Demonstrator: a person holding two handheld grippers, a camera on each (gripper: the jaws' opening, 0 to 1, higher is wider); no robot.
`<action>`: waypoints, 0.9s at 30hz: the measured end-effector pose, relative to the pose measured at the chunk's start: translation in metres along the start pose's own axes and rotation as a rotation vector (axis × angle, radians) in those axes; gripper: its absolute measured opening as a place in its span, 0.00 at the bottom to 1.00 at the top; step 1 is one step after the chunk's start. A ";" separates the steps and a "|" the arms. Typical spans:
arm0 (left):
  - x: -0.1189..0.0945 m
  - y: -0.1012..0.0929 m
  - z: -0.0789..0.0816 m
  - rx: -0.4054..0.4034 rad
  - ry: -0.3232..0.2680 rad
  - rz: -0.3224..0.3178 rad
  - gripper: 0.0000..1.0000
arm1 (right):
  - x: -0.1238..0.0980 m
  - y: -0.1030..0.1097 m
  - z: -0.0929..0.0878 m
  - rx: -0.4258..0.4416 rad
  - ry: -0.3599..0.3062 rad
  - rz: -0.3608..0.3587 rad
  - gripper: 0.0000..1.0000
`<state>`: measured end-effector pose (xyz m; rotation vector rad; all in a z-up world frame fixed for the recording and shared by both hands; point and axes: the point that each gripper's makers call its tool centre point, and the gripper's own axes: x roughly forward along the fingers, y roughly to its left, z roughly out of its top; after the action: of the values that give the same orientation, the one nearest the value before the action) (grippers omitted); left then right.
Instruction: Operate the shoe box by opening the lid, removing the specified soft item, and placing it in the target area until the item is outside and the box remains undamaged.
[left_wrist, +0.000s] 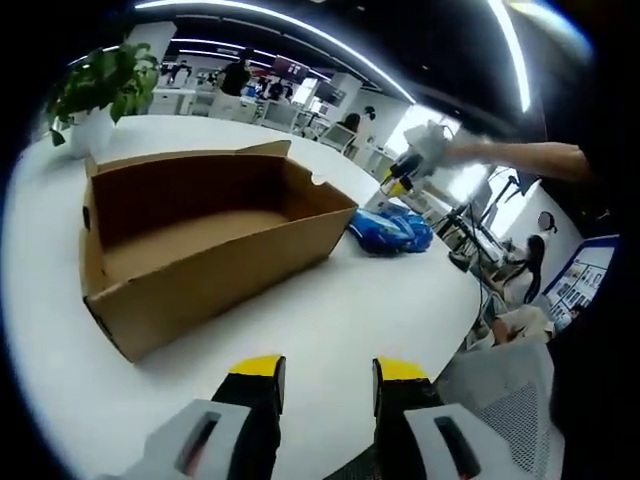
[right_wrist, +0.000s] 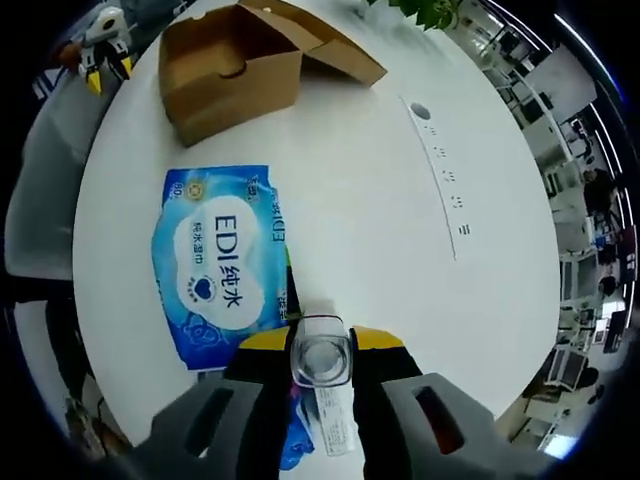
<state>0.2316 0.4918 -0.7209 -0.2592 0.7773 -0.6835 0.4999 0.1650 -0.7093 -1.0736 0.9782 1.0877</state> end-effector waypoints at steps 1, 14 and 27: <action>0.000 0.000 0.000 -0.001 0.000 0.001 0.35 | 0.000 0.000 0.000 -0.002 0.001 0.001 0.20; -0.001 0.004 0.001 -0.020 -0.009 0.012 0.35 | -0.001 -0.007 0.001 -0.027 0.023 0.009 0.21; 0.000 0.004 0.001 -0.016 -0.011 0.012 0.35 | -0.002 -0.010 -0.008 -0.051 0.054 0.005 0.22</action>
<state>0.2344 0.4951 -0.7219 -0.2724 0.7738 -0.6639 0.5088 0.1554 -0.7072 -1.1473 1.0012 1.0976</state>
